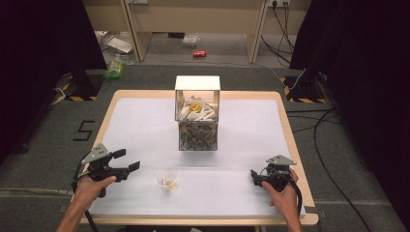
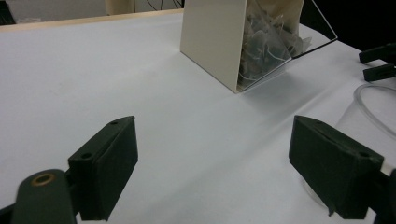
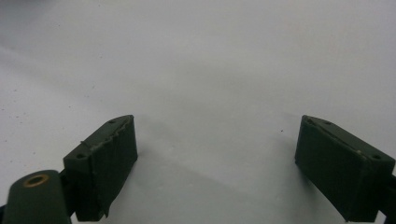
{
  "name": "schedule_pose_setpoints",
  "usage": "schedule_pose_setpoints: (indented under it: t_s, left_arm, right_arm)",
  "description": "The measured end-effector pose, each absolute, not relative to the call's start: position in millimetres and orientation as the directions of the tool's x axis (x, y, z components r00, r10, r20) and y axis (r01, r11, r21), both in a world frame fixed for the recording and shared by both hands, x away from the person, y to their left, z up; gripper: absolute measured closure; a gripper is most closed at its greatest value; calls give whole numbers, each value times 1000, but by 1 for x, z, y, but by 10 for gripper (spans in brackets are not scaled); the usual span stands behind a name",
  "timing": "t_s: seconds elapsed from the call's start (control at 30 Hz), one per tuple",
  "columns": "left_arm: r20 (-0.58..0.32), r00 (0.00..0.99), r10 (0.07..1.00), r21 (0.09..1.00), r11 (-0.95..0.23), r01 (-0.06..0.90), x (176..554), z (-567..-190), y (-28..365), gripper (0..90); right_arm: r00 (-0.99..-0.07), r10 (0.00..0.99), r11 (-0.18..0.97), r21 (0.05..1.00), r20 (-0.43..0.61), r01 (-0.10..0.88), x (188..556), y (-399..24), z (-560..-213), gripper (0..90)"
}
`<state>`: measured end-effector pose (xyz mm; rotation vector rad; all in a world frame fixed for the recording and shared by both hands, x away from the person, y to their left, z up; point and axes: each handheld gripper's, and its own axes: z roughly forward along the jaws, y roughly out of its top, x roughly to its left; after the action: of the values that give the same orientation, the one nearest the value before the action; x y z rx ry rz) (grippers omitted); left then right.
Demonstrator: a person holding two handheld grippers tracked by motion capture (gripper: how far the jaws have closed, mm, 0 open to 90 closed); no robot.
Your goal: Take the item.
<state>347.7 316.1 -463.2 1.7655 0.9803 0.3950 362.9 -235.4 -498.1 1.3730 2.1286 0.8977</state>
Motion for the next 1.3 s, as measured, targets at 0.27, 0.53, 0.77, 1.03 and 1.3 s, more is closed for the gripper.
schedule_pose_setpoints:
  t_s: [0.27, 0.53, 0.77, 1.03, 1.3]
  left_arm:
    - [-181, 597, 781, 878, -145, 457, 347, -476, 321, 151]
    - [-183, 594, 783, 855, -172, 490, 346, -487, 322, 152]
    - [-177, 592, 786, 836, -197, 512, 344, -495, 324, 155]
    - [-161, 596, 787, 820, -229, 525, 338, -498, 323, 156]
    - [-142, 597, 790, 807, -257, 531, 331, -501, 323, 159]
  right_arm:
    - [-400, 916, 289, 726, -20, 624, 363, -235, -498, 135]
    - [-402, 915, 292, 726, -23, 622, 363, -235, -498, 136]
    - [-403, 915, 294, 727, -25, 621, 363, -236, -498, 135]
    - [-403, 915, 293, 727, -25, 621, 363, -236, -498, 135]
    - [-402, 915, 292, 726, -23, 622, 363, -235, -498, 135]
